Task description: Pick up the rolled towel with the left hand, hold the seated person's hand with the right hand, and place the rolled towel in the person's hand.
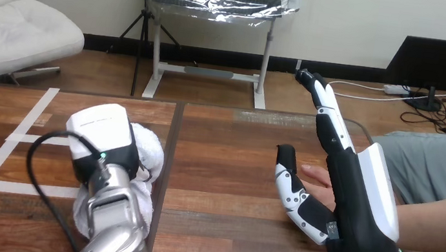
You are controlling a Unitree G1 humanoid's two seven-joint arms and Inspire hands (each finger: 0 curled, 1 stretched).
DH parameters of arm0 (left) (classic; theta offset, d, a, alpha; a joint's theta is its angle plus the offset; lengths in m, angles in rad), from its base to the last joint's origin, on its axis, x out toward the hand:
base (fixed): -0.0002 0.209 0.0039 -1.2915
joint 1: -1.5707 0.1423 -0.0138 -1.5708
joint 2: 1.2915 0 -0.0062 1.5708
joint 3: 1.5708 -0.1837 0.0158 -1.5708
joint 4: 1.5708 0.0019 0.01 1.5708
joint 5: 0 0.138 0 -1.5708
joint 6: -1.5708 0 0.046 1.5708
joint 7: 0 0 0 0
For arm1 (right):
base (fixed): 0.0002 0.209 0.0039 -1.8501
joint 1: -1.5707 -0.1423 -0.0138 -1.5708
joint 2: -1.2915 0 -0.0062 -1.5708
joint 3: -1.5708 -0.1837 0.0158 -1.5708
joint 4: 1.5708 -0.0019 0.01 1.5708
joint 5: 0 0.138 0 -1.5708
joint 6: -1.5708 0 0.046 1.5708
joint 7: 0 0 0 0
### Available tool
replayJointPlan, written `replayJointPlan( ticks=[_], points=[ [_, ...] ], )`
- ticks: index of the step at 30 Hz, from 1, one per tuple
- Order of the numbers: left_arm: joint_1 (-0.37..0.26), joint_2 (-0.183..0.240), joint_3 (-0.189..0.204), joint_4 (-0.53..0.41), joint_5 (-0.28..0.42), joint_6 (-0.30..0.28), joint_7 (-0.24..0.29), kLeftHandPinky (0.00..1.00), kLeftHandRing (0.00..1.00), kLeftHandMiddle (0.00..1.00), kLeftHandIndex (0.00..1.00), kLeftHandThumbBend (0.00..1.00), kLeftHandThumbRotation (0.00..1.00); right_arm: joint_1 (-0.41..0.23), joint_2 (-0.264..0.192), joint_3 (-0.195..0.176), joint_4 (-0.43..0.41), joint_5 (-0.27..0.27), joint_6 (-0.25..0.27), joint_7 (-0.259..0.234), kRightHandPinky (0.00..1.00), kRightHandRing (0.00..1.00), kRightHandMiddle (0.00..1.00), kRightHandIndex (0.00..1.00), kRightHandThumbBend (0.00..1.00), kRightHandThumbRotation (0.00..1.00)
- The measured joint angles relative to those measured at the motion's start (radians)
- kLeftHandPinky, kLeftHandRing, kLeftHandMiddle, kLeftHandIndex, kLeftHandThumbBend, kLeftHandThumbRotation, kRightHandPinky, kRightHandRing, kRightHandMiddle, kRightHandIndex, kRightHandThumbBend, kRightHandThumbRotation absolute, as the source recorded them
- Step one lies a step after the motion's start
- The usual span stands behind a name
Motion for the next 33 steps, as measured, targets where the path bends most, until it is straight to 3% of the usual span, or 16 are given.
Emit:
replayJointPlan(
  ticks=[4,10,17,25,33],
  points=[
    [0.026,0.004,0.024,-0.006,-0.025,-0.067,0.063,0.14,0.19,0.28,0.5,0.72,0.02,0.0,0.0,0.0,0.0,0.0,0.0,0.0,1.0,1.0,1.0,0.96,0.0,0.0],
    [0.083,0.02,0.067,-0.008,-0.09,-0.236,0.17,0.17,0.22,0.32,0.5,0.71,0.0,0.0,0.0,0.0,0.0,0.0,0.0,0.0,1.0,1.0,1.0,0.96,0.0,0.0],
    [0.14,0.034,0.121,-0.008,-0.185,-0.435,0.229,0.25,0.31,0.4,0.5,0.67,0.01,0.005,0.0,0.001,0.0,-0.001,0.0,0.0,1.0,1.0,1.0,0.96,0.0,0.0],
    [0.192,0.039,0.191,-0.002,-0.329,-0.651,0.219,0.31,0.36,0.44,0.51,0.67,0.04,0.023,0.0,0.002,0.0,-0.001,0.0,0.0,1.0,1.0,1.0,0.96,0.0,0.0],
    [0.241,0.02,0.263,0.014,-0.535,-0.858,0.113,0.29,0.35,0.44,0.5,0.71,0.04,0.044,0.0,0.002,0.001,0.0,0.0,0.0,1.0,1.0,1.0,0.96,0.0,0.0]
  ],
)
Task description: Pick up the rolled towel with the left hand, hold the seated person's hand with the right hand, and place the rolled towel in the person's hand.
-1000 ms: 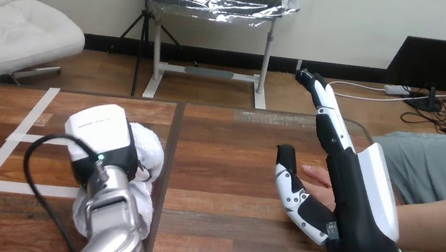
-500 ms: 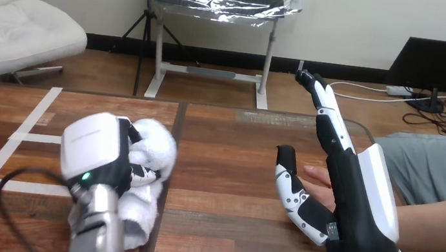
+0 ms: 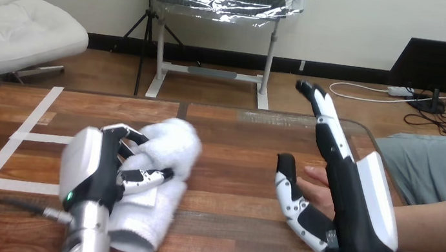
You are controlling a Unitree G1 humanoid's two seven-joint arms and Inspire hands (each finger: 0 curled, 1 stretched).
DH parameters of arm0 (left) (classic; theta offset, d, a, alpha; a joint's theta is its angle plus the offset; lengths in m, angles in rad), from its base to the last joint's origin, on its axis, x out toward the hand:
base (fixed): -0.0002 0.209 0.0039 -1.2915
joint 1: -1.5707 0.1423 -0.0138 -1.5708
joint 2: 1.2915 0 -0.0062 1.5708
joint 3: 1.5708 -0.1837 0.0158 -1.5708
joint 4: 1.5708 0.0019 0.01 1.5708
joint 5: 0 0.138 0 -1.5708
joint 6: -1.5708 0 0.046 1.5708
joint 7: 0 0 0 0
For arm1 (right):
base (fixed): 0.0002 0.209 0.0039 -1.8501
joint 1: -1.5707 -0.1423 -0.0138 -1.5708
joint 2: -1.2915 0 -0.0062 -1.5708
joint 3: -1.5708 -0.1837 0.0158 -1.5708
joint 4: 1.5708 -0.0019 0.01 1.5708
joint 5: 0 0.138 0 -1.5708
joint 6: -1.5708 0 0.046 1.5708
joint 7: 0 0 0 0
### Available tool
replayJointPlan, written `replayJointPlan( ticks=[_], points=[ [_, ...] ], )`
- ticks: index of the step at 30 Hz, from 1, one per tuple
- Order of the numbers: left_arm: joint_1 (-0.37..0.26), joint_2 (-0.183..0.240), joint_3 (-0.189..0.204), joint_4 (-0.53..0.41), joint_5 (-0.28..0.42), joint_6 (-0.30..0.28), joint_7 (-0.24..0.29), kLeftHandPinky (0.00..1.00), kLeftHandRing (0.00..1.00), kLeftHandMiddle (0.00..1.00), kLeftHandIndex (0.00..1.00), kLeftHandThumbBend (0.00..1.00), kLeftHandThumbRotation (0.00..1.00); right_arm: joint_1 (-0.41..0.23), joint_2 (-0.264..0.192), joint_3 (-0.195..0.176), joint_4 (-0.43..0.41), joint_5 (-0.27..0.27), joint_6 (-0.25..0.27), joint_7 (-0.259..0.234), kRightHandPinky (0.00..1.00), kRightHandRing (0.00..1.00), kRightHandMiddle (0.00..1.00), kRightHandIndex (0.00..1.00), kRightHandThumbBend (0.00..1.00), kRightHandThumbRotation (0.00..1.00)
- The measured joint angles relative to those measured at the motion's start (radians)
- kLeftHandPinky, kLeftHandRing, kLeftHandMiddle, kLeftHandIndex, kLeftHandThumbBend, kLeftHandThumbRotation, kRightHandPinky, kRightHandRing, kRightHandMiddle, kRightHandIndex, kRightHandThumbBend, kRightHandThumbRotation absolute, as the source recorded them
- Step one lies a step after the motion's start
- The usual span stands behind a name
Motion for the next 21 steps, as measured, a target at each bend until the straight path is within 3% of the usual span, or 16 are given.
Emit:
replayJointPlan(
  ticks=[7,21],
  points=[
    [0.036,-0.043,0.057,0.007,-0.212,-0.089,-0.159,0.28,0.34,0.42,0.49,0.78,0.05,0.009,0.0,-0.001,0.0,0.0,0.001,0.0,1.0,1.0,1.0,0.97,0.0,0.0],
    [0.1,-0.162,0.151,-0.002,-0.615,-0.079,-0.481,0.26,0.34,0.42,0.49,0.72,0.01,0.017,0.0,-0.001,0.001,0.0,0.002,0.0,1.0,1.0,1.0,0.97,0.0,0.0]
  ],
)
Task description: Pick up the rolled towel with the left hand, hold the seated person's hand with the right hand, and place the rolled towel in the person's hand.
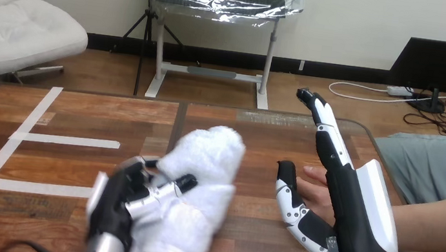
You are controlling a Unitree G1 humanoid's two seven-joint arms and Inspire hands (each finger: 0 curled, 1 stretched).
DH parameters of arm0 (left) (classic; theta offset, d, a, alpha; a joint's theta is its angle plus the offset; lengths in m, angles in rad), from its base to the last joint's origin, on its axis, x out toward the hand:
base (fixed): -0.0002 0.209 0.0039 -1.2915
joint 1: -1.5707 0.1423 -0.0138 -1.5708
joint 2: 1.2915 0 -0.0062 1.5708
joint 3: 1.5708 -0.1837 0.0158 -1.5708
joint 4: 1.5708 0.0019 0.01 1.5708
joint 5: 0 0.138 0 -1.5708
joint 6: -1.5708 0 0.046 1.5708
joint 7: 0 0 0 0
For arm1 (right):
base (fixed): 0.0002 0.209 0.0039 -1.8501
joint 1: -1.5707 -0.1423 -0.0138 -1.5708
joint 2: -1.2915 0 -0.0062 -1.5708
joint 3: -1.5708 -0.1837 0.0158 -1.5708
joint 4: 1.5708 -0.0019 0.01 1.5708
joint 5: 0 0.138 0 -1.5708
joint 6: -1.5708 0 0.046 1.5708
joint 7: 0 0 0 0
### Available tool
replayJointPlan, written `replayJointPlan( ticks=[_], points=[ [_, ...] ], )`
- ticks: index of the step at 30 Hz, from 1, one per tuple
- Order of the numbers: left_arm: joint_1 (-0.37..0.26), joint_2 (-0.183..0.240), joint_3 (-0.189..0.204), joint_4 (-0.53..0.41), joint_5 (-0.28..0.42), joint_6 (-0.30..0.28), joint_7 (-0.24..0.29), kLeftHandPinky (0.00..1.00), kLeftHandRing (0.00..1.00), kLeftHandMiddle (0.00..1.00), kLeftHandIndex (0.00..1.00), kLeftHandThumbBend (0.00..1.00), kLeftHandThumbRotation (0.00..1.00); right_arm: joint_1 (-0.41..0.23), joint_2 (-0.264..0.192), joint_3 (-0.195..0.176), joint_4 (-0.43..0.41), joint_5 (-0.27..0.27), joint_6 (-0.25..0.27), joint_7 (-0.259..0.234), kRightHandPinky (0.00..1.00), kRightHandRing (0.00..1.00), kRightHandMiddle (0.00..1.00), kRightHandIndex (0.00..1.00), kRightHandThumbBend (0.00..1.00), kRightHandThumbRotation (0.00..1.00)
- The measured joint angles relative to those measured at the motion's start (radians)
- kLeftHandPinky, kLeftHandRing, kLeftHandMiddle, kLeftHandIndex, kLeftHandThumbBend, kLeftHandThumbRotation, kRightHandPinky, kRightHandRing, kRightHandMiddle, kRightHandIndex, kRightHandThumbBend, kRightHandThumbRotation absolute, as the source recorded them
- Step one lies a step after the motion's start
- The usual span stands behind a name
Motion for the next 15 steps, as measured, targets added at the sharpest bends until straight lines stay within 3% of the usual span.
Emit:
replayJointPlan(
  ticks=[8,15],
  points=[
    [0.007,-0.059,0.054,-0.014,-0.216,0.051,-0.183,0.26,0.34,0.42,0.5,0.68,0.01,0.0,0.0,0.0,0.0,0.001,0.001,0.0,1.0,1.0,1.0,0.97,0.0,0.0],
    [0.01,-0.065,0.09,-0.035,-0.394,0.134,-0.328,0.25,0.34,0.42,0.5,0.7,0.01,-0.004,0.0,-0.005,0.0,0.005,0.001,0.005,1.0,1.0,1.0,0.97,0.0,0.0]
  ],
)
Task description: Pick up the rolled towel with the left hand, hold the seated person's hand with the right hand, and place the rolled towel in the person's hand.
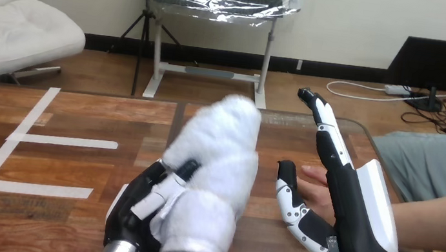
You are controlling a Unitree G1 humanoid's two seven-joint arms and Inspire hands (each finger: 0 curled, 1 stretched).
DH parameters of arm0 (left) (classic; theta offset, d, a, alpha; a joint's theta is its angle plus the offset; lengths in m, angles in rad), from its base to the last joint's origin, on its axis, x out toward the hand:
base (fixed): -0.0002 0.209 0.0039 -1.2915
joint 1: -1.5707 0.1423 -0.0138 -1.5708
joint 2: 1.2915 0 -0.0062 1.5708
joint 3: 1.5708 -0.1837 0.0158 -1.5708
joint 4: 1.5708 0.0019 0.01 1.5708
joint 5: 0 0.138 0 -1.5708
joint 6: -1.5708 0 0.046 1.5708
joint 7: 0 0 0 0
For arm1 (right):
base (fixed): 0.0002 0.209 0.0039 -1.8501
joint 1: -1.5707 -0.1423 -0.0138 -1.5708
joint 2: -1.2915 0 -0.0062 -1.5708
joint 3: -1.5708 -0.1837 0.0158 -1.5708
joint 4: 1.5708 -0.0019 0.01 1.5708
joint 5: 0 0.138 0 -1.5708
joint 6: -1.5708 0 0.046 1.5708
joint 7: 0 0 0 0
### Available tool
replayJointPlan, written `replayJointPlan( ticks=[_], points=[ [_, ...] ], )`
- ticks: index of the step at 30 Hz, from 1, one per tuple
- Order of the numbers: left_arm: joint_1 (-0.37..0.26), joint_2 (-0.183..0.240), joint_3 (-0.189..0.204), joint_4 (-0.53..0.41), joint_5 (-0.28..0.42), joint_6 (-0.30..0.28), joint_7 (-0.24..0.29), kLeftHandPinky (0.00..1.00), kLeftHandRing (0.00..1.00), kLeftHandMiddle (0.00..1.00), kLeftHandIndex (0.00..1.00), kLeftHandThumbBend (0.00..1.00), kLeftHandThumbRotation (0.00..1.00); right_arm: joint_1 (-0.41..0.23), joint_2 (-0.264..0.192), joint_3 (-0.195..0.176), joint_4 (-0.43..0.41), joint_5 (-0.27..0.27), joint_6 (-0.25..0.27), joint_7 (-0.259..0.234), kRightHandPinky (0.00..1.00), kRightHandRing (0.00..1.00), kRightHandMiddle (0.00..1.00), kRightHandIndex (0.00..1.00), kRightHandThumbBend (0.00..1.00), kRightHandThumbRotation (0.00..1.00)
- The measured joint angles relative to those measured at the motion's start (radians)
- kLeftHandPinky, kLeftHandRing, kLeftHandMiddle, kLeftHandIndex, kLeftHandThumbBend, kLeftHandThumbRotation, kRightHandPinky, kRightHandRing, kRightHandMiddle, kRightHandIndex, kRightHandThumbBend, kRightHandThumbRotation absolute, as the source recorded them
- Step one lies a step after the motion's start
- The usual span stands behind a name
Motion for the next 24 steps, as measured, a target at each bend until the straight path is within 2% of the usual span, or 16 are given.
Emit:
replayJointPlan(
  ticks=[4,10,14,24],
  points=[
    [0.001,-0.002,0.028,-0.026,-0.078,0.041,-0.053,0.25,0.34,0.42,0.49,0.72,0.01,-0.005,0.0,-0.007,0.0,0.007,0.002,0.002,1.0,1.0,1.0,0.98,0.01,0.0],
    [0.001,-0.003,0.066,-0.082,-0.148,0.085,-0.093,0.25,0.34,0.42,0.49,0.73,0.0,-0.014,-0.002,-0.015,0.0,0.013,0.006,0.003,1.0,1.0,1.0,0.98,0.02,0.0],
    [0.001,-0.004,0.087,-0.114,-0.17,0.102,-0.117,0.24,0.34,0.42,0.49,0.74,0.0,-0.021,-0.002,-0.019,-0.002,0.013,0.006,0.003,1.0,1.0,1.0,0.98,0.03,0.0],
    [0.001,-0.006,0.113,-0.152,-0.191,0.14,-0.128,0.24,0.34,0.41,0.48,0.74,0.0,-0.028,-0.001,-0.025,-0.013,0.012,0.018,0.004,1.0,1.0,1.0,0.98,0.05,0.0]
  ],
)
